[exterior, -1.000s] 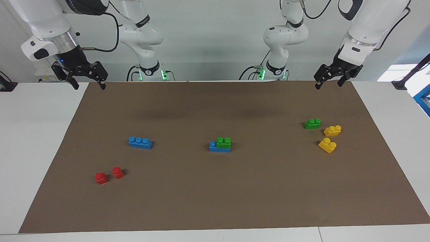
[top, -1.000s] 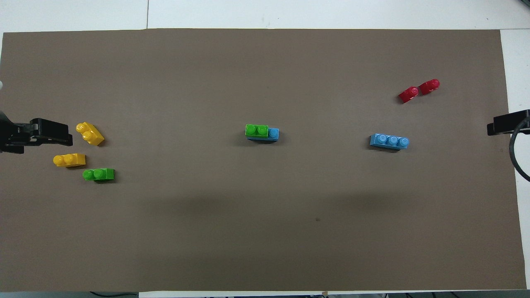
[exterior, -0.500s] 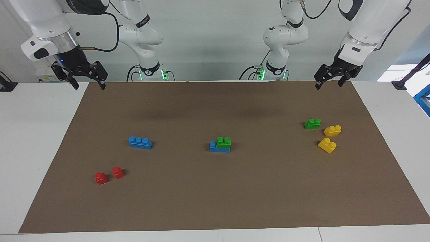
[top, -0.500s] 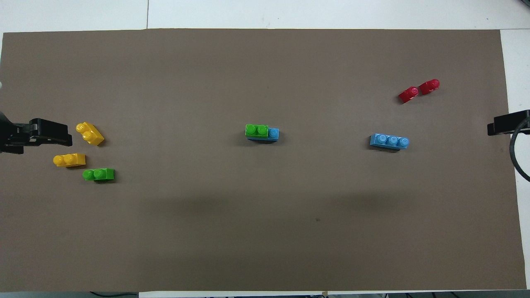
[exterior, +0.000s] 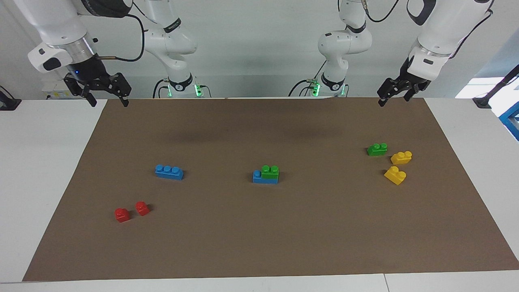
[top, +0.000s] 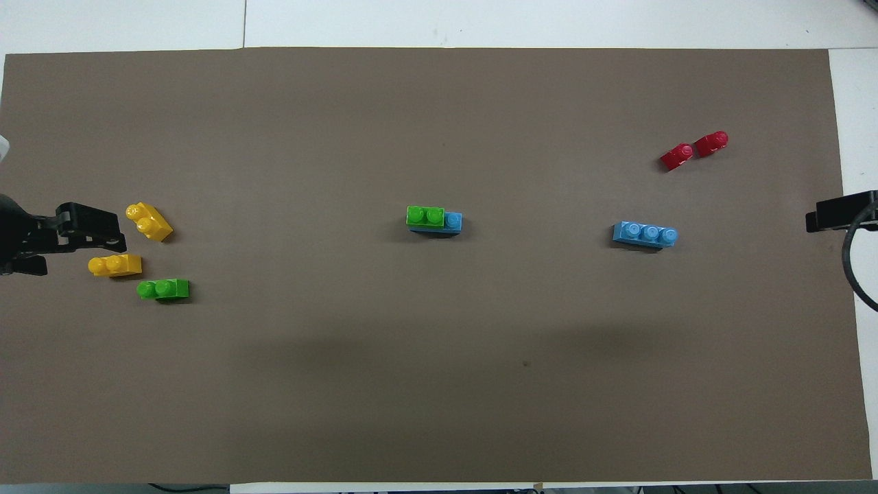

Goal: Remove green block with left arm and hold with right
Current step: 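Reach the left gripper to the green-blue stack while the right gripper approaches it, then grasp the green brick with the left gripper while the right gripper grasps the blue brick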

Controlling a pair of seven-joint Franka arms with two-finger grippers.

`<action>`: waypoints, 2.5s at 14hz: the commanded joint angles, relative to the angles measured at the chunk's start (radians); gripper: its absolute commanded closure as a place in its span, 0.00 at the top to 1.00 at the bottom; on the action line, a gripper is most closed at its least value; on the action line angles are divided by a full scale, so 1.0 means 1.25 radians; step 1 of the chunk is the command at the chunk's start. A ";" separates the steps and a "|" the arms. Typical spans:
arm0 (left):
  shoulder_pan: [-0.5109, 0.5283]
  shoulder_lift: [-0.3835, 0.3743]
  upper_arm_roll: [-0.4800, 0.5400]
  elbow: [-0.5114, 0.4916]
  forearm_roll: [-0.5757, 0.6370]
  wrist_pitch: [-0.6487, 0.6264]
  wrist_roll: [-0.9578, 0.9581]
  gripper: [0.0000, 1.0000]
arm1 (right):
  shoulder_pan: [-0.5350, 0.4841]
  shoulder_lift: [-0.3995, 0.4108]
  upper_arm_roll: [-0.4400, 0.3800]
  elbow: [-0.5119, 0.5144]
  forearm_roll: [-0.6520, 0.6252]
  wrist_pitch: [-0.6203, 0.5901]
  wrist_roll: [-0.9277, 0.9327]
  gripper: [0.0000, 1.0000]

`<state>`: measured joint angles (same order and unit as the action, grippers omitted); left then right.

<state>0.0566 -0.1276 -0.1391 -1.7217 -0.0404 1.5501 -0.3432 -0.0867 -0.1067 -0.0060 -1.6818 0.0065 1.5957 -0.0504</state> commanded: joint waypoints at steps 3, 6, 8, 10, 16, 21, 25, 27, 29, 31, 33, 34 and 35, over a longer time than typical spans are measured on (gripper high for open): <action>-0.163 -0.026 0.001 -0.056 -0.024 0.111 -0.523 1.00 | 0.009 -0.009 0.005 -0.030 0.014 0.034 0.149 1.00; -0.251 -0.012 0.001 -0.078 -0.024 0.192 -0.817 1.00 | 0.031 0.024 0.005 -0.034 0.077 0.065 0.396 1.00; -0.299 0.021 0.001 -0.091 -0.024 0.260 -0.990 1.00 | 0.047 0.053 0.005 -0.039 0.117 0.089 0.505 1.00; -0.310 0.032 0.000 -0.105 -0.024 0.300 -1.069 1.00 | 0.061 0.068 0.005 -0.064 0.164 0.147 0.657 1.00; -0.379 0.169 0.001 -0.054 -0.019 0.334 -1.181 1.00 | 0.120 0.170 0.005 -0.112 0.319 0.294 0.937 1.00; -0.410 0.287 0.001 0.015 -0.007 0.366 -1.275 1.00 | 0.177 0.251 0.005 -0.125 0.425 0.337 1.001 1.00; -0.420 0.333 0.001 0.023 0.013 0.407 -1.368 1.00 | 0.239 0.287 0.005 -0.130 0.506 0.479 1.198 1.00; -0.437 0.377 0.001 0.057 0.043 0.414 -1.427 1.00 | 0.280 0.312 0.005 -0.127 0.541 0.554 1.270 1.00; -0.445 0.425 0.001 0.086 0.069 0.423 -1.464 1.00 | 0.317 0.343 0.005 -0.125 0.542 0.611 1.276 1.00; -0.447 0.440 0.001 0.097 0.074 0.435 -1.470 1.00 | 0.342 0.372 0.005 -0.125 0.542 0.635 1.274 1.00; -0.448 0.452 0.002 0.096 0.078 0.454 -1.479 1.00 | 0.358 0.380 0.005 -0.130 0.541 0.629 1.268 1.00; -0.449 0.458 0.002 0.096 0.087 0.468 -1.484 1.00 | 0.364 0.376 0.005 -0.130 0.541 0.610 1.269 1.00; -0.453 0.462 0.001 0.091 0.094 0.483 -1.491 1.00 | 0.366 0.374 0.005 -0.130 0.541 0.583 1.268 1.00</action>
<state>-0.4865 0.4249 -0.1521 -1.6264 0.0469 2.1242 -2.1714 0.3649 0.3757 0.0028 -1.8391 0.6583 2.3667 1.5429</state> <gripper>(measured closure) 0.000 0.000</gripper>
